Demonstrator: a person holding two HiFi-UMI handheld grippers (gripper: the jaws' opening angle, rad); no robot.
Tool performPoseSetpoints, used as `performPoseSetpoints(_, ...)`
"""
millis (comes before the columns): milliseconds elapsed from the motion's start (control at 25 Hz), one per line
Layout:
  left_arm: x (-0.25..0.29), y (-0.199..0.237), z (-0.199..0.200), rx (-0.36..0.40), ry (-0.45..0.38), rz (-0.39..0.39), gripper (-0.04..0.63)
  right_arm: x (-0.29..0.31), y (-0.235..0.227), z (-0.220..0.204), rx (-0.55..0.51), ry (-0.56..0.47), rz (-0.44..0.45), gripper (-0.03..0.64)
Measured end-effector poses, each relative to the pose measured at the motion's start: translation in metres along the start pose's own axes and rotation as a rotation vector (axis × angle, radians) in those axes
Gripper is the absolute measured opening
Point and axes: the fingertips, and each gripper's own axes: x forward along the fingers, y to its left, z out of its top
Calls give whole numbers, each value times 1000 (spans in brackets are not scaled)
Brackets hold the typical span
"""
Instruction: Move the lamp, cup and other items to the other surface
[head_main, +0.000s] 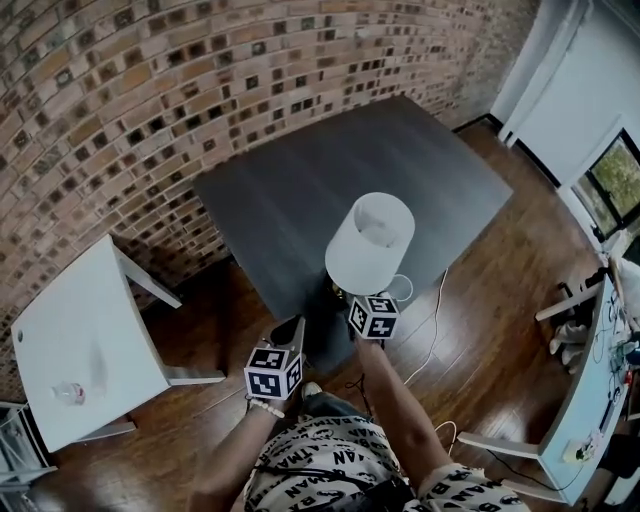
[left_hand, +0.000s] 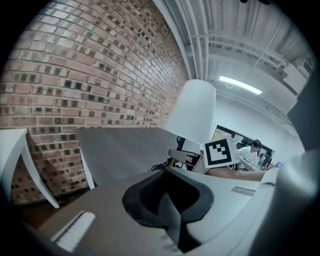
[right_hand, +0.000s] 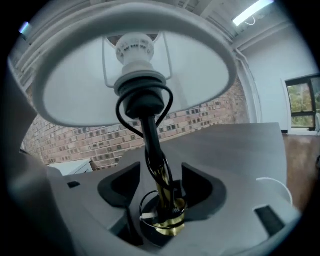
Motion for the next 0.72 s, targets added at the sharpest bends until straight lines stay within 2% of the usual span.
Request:
performPoseSetpoints(120, 6, 4, -1, -6, 8, 15, 2, 7, 4, 9, -10, -64, 44, 271)
performPoseSetpoints(240, 8, 14, -1, -17, 10, 39, 2, 8, 9, 19, -43, -119, 82, 209)
performPoseSetpoints(280, 9, 17, -2, -20, 11, 46, 2, 8, 8, 21, -61, -127, 82, 127)
performPoseSetpoints(320, 9, 19, -2, -23, 12, 52, 2, 8, 7, 23, -79, -130, 77, 86)
performPoseSetpoints(520, 7, 32, -1, -30, 9, 72, 2, 11, 7, 29, -147, -123, 50, 75)
performPoseSetpoints(720, -10, 50, -3, -67, -3, 110, 1, 9, 32, 42, -171, -118, 93, 66)
